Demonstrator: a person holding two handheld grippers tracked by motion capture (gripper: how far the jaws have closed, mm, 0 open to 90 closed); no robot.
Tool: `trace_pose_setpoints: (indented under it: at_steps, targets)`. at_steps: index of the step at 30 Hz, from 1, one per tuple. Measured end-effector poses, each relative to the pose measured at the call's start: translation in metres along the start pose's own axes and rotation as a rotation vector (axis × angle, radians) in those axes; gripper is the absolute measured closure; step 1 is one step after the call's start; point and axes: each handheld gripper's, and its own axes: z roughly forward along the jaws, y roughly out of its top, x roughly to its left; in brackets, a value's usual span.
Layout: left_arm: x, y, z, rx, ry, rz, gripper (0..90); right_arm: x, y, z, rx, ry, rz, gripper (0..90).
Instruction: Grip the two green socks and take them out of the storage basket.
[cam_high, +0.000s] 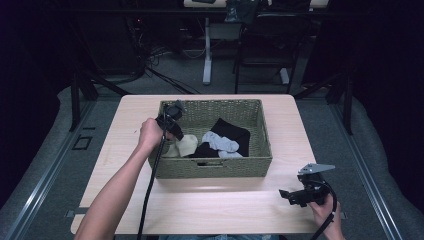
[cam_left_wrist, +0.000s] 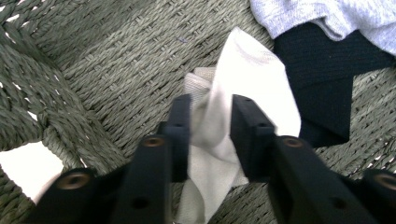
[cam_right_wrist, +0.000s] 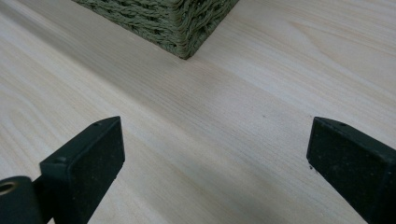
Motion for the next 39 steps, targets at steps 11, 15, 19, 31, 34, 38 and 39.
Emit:
trace_pose_setpoints:
  at_steps: [11,15,19,31,34,38,39]
  targets:
    - [-0.008,-0.003,-0.004,-0.024,0.032,0.056,88.2,0.000,0.000,0.000,0.000,-0.005,-0.005,4.4]
    - [-0.013,-0.005,-0.015,-0.056,0.033,0.074,88.4,0.000,0.000,-0.001,0.004,-0.012,-0.004,4.7]
    - [-0.019,-0.006,-0.026,-0.070,0.036,0.099,88.2,0.000,0.000,0.000,0.007,-0.018,-0.002,5.0]
    - [-0.028,-0.004,-0.064,-0.146,0.030,0.137,88.2,-0.001,0.000,0.001,0.014,-0.015,0.003,5.3]
    - [-0.029,-0.002,-0.076,-0.162,0.030,0.148,88.2,-0.001,0.001,0.001,0.020,-0.018,-0.002,5.5]
    - [-0.030,-0.001,-0.084,-0.175,0.038,0.146,88.2,-0.001,0.000,0.002,0.019,-0.013,0.002,5.6]
    - [-0.030,-0.001,-0.086,-0.173,0.040,0.150,88.2,-0.001,0.000,0.002,0.024,-0.015,0.005,5.6]
